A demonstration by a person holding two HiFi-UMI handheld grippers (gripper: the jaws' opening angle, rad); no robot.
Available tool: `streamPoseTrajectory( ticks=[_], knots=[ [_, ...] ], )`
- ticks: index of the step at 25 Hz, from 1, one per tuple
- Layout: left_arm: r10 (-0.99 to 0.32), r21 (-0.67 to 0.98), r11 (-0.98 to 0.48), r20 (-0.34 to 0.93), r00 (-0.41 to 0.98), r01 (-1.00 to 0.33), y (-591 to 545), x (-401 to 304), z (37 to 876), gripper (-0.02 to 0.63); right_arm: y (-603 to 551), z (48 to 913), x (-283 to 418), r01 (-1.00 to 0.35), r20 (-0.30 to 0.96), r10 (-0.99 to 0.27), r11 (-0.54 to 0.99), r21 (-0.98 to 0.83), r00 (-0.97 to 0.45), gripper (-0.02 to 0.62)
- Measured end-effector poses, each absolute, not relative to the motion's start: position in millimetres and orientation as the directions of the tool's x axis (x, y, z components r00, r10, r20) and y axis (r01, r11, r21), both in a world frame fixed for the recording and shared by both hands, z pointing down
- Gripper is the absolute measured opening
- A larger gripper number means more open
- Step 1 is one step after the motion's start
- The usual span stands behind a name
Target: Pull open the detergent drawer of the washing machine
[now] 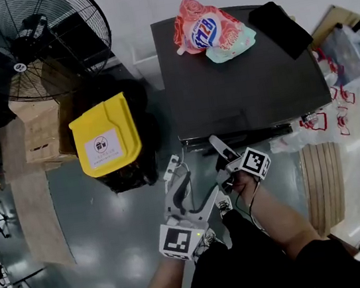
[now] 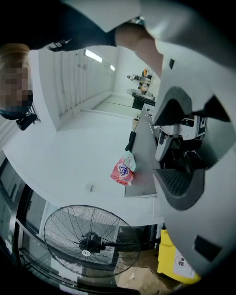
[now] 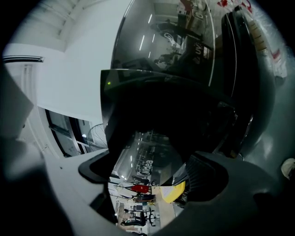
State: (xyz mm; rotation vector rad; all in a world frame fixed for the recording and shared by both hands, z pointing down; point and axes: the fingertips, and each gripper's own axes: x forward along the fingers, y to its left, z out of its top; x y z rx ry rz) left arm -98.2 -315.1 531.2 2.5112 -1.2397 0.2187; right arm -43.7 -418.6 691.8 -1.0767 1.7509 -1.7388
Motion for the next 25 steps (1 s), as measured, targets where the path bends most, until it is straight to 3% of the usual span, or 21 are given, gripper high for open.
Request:
streamPoseTrajectory(
  ticks=[13,19,25],
  knots=[
    [-0.739,0.225,-0.569,0.283,0.612,-0.791,-300.7,-92.5,524.2,0.264,-409.2,688.4,-45.7,-0.206,0.210,-0.779,-0.106,-0.973,-0.592,0.482],
    [-0.739,0.222,-0.569,0.285,0.610,-0.792,-290.4,-92.5,525.2,0.265,-404.0,683.7,-46.0,-0.183,0.142,-0.787,-0.037,-0.982,-0.600,0.482],
    [-0.737,0.218,-0.575,0.280,0.615,-0.789,-276.8,-91.1,523.1,0.264,-385.7,686.7,-43.4,-0.199,0.186,-0.786,-0.081,-0.977,-0.589,0.482]
  ],
)
